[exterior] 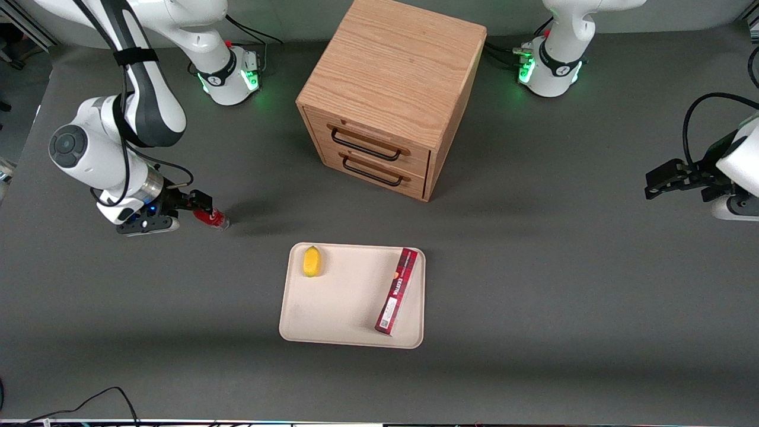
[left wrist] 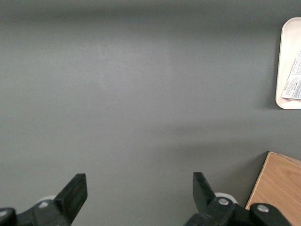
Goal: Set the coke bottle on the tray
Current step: 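Move the open right gripper down to the red Coca-Cola bottle, then close the right gripper on the bottle's cap end and lift, then carry the held bottle with the right gripper onto the cream tray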
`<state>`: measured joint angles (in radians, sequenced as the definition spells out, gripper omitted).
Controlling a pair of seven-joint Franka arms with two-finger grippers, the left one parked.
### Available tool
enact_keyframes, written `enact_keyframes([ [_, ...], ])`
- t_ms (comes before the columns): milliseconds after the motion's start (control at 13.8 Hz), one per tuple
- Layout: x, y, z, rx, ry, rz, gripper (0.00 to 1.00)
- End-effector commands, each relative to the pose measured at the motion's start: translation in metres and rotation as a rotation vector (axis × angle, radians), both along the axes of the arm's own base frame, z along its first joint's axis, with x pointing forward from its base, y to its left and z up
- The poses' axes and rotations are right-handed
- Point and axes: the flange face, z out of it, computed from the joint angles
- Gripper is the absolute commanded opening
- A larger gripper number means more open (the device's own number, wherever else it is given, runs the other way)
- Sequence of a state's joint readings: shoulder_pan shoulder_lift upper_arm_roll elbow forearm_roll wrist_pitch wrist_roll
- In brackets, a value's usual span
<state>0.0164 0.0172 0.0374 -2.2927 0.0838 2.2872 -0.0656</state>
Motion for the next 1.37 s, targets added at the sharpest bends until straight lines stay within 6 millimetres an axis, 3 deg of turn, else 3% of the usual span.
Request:
enact_keyframes([
  [0,-0.02,-0.004,0.013,0.023,0.019,0.005,0.77],
  [72,-0.02,-0.006,0.014,0.023,0.022,0.006,0.62],
  [217,-0.019,-0.007,0.012,0.023,0.02,0.005,0.52],
  [361,-0.019,-0.009,0.008,0.023,0.024,0.005,0.46],
  [578,-0.021,-0.011,0.001,0.022,0.017,0.001,0.46],
  [651,-0.022,-0.011,-0.001,0.021,0.012,0.0,0.31],
  [723,-0.022,-0.011,-0.002,0.021,0.013,0.0,0.06],
  [795,-0.022,-0.01,-0.001,0.021,0.014,0.0,0.0],
  [867,-0.019,-0.003,0.003,0.021,0.009,-0.002,0.0],
  [1012,0.012,0.009,0.029,0.026,-0.029,-0.045,0.0],
  [1301,0.101,0.092,0.09,0.061,-0.066,-0.087,0.0],
])
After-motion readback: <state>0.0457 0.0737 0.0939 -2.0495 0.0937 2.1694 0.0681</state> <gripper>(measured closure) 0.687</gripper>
